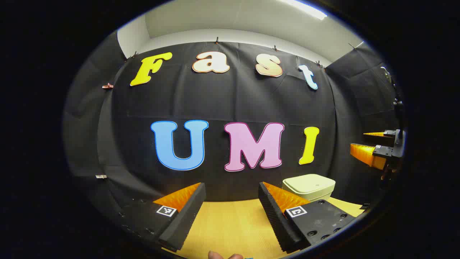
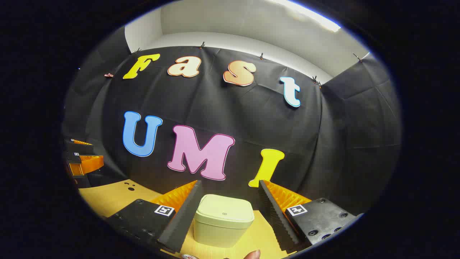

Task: Press the lid of the desktop garbage bin to open it, pick up the crumpled paper on the desktop and throw it into the bin, then pick up the pop can on the desktop and drop it into the bin, and finally close the garbage bin lid.

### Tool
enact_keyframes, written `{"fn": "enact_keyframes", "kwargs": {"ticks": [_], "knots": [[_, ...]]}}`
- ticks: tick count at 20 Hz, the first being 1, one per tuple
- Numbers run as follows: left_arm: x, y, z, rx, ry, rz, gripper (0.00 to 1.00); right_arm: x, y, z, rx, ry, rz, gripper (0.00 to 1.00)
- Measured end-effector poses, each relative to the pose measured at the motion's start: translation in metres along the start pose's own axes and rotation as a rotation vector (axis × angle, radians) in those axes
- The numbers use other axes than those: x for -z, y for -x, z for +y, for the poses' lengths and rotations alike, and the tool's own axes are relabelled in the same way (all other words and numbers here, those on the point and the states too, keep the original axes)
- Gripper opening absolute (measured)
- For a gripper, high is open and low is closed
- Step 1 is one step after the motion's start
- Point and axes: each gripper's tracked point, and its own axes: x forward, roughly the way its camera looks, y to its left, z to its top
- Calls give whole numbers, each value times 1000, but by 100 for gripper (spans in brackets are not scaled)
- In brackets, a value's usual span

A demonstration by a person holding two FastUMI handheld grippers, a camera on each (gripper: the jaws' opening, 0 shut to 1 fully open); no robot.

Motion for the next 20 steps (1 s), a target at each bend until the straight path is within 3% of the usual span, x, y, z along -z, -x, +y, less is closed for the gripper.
{"fn": "enact_keyframes", "kwargs": {"ticks": [20], "knots": [[1, -3, 11, -5, 3, 8, 95, 3, 0, 0, 2, -1, 17, 97]]}}
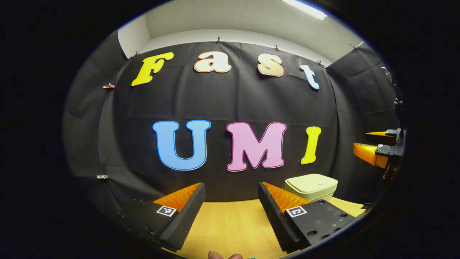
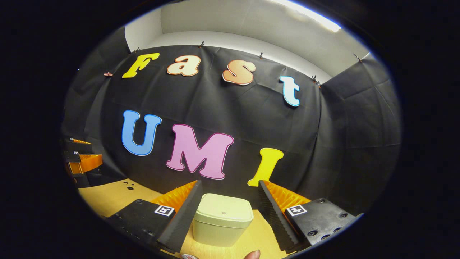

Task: Press the lid of the desktop garbage bin to open it, pick up the crumpled paper on the desktop and throw it into the bin, then pick up the pop can on the desktop and drop it into the bin, and finally close the garbage bin lid.

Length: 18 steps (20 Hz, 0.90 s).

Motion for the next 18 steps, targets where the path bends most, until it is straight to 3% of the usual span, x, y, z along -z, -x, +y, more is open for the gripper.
{"fn": "enact_keyframes", "kwargs": {"ticks": [1, 2, 6, 7, 12, 18], "knots": [[1, 1, 0, 0, 0, 1, 95, 1, 0, 2, -7, -6, 5, 95], [-1, 1, 1, 1, 1, 2, 95, 2, 0, 4, -13, -11, 9, 87], [0, 1, 2, -2, 0, -2, 95, 3, -2, 15, -91, -48, 25, 10], [1, 1, 2, -4, 2, -3, 95, 5, -5, 19, -117, -61, 31, 9], [4, -1, -1, -24, 12, 4, 95, 5, -26, 7, -100, -29, -1, 5], [7, -6, -3, -66, 13, 11, 95, 42, -83, 3, -143, -72, 62, 5]]}}
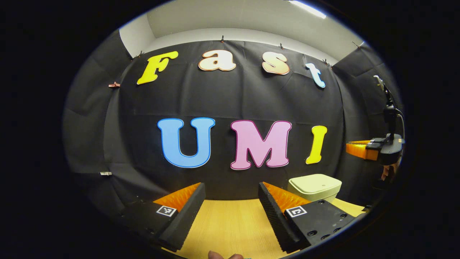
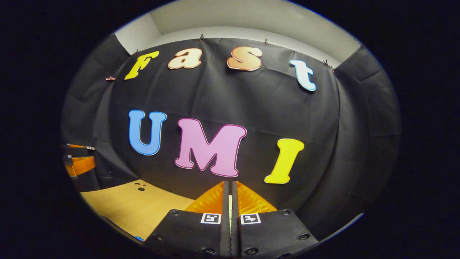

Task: Press the lid of the desktop garbage bin to open it, pick up the crumpled paper on the desktop and throw it into the bin, then pick up the pop can on the desktop and drop it into the bin, and finally close the garbage bin lid.

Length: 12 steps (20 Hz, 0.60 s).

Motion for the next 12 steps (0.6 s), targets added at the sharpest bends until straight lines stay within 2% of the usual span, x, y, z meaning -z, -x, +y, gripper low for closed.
{"fn": "enact_keyframes", "kwargs": {"ticks": [7, 12], "knots": [[3, -3, -2, -63, -18, 11, 95, 78, -47, -15, -26, -79, 132, 5], [6, -5, -9, -89, -25, 32, 94, 119, -61, -16, -58, -62, 196, 5]]}}
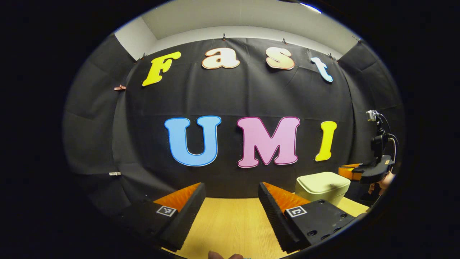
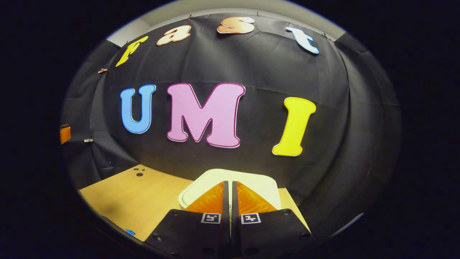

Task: Press the lid of the desktop garbage bin to open it, pick up the crumpled paper on the desktop and throw it into the bin, then pick up the pop can on the desktop and drop it into the bin, and finally close the garbage bin lid.

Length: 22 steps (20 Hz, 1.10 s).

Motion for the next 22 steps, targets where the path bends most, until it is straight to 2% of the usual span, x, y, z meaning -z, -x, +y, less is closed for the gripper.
{"fn": "enact_keyframes", "kwargs": {"ticks": [11, 22], "knots": [[8, 7, -7, -36, -18, 31, 95, 41, -17, 7, -57, -11, 81, 5], [10, 9, -9, -53, -25, 34, 95, 54, -20, 6, -51, -53, 105, 6]]}}
